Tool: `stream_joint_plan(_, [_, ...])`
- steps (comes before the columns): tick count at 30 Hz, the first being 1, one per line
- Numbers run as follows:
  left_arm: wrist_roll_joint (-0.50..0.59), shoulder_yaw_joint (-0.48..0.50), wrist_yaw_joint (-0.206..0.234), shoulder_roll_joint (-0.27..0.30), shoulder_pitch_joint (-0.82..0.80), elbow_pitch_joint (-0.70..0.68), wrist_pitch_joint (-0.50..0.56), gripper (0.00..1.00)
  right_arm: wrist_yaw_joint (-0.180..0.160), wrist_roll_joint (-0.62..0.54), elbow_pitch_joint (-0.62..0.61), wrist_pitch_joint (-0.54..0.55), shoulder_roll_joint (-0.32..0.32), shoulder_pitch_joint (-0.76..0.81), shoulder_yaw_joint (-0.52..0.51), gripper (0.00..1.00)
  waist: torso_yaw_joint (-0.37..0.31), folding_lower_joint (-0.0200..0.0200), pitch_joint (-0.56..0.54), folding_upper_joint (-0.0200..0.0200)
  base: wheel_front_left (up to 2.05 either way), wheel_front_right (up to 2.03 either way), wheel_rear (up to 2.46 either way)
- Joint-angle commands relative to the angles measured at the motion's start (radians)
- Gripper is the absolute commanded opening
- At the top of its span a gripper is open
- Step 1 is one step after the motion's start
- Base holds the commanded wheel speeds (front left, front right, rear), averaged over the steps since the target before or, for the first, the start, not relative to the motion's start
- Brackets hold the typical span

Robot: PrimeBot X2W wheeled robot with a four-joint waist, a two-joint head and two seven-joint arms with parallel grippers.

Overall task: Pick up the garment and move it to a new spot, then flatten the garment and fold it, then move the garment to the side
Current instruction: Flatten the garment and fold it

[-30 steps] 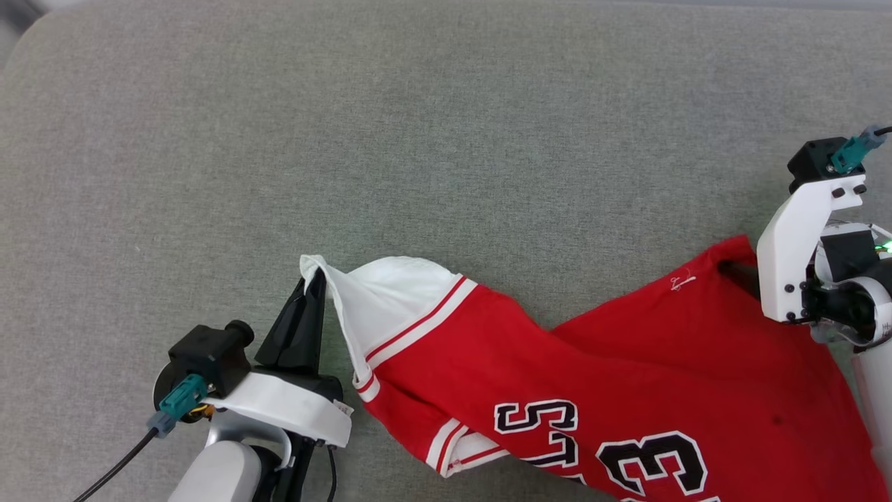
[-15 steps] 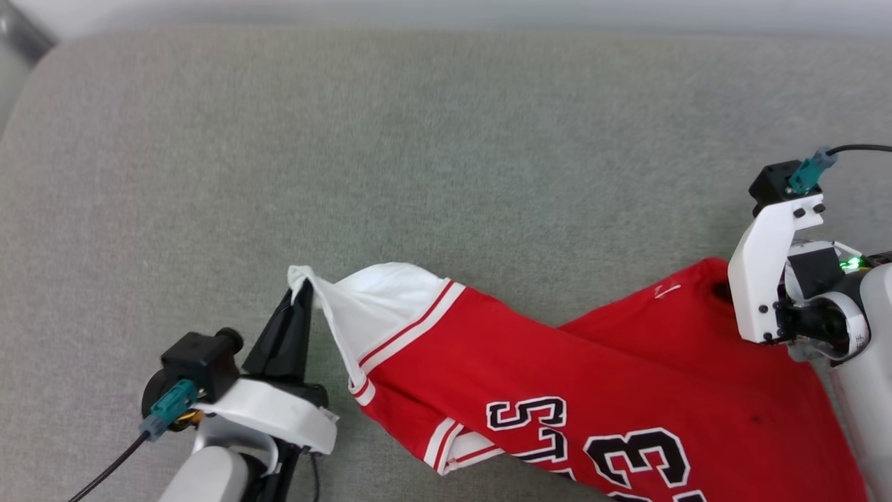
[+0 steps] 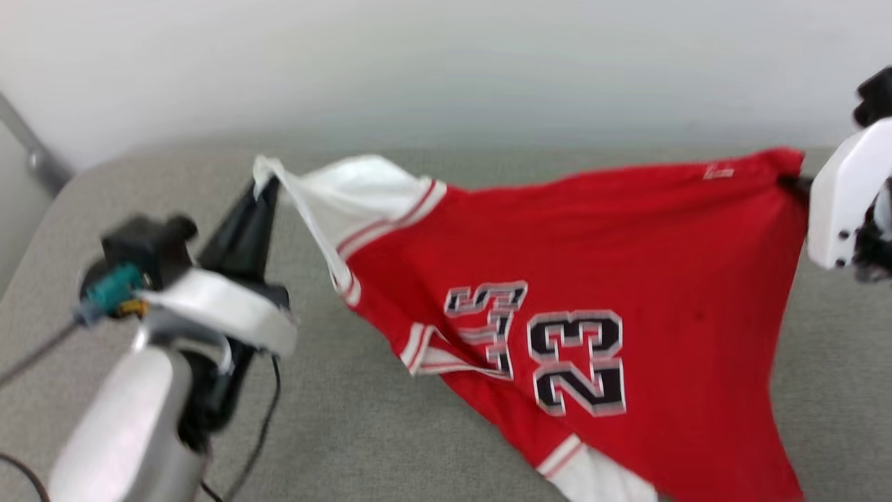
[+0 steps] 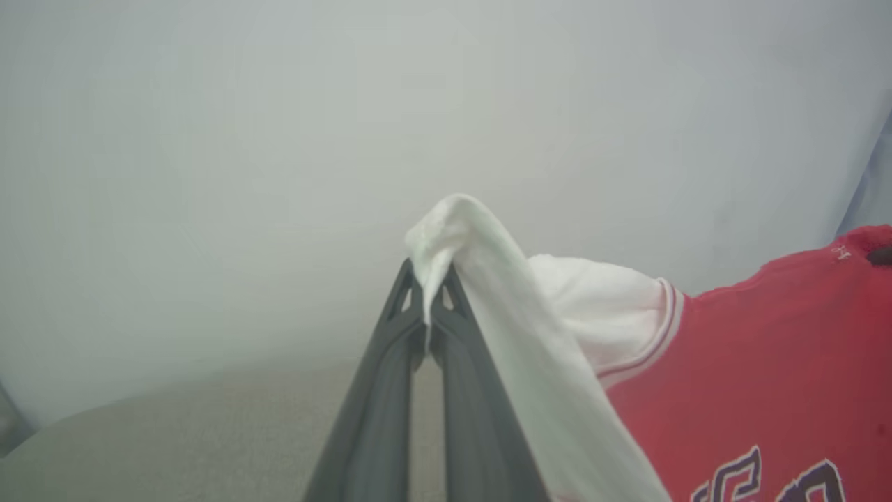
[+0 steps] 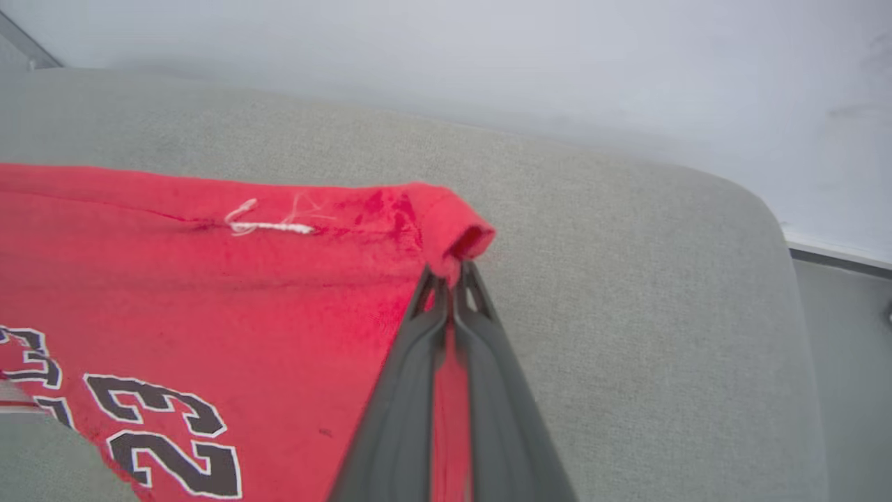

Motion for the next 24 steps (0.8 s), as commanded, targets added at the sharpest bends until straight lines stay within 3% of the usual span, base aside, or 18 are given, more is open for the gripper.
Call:
stream_joint_plan(1, [-0.006,0.009,-0.008,0.009,-0.044,0.009,0.013,0.0,0.0,-0.005,-0.003,-0.015,-0.002,-0.03,-0.011,0.0,-0.027,0.0,-0.036,0.0,0.0,0.0,0.0])
stream_joint_plan(10, [-0.031,0.036,-0.035,0.012,-0.371,0.18,0.101,0.0,-0.001,-0.055,0.005,-0.098,-0.001,-0.203,-0.074,0.0,-0.054,0.0,0.004,0.0,0.0,0.0,0.0])
stream_joint_plan(18, [0.008,0.057,-0.038,0.028,-0.7,0.344,0.104,0.0,-0.001,-0.105,0.02,-0.203,0.018,-0.395,-0.091,0.0,-0.08,0.0,0.154,0.0,0.0,0.0,0.0])
stream_joint_plan(19, [0.029,0.061,-0.034,0.037,-0.796,0.383,0.094,0.0,-0.001,-0.123,0.027,-0.247,0.024,-0.455,-0.095,0.0,-0.09,0.0,0.205,0.0,0.0,0.0,0.0])
stream_joint_plan(24, [0.07,0.051,-0.037,0.059,-0.951,0.439,0.082,0.0,-0.001,-0.151,0.046,-0.33,0.047,-0.559,-0.09,0.0,-0.107,0.0,0.296,0.0,0.0,0.0,0.0])
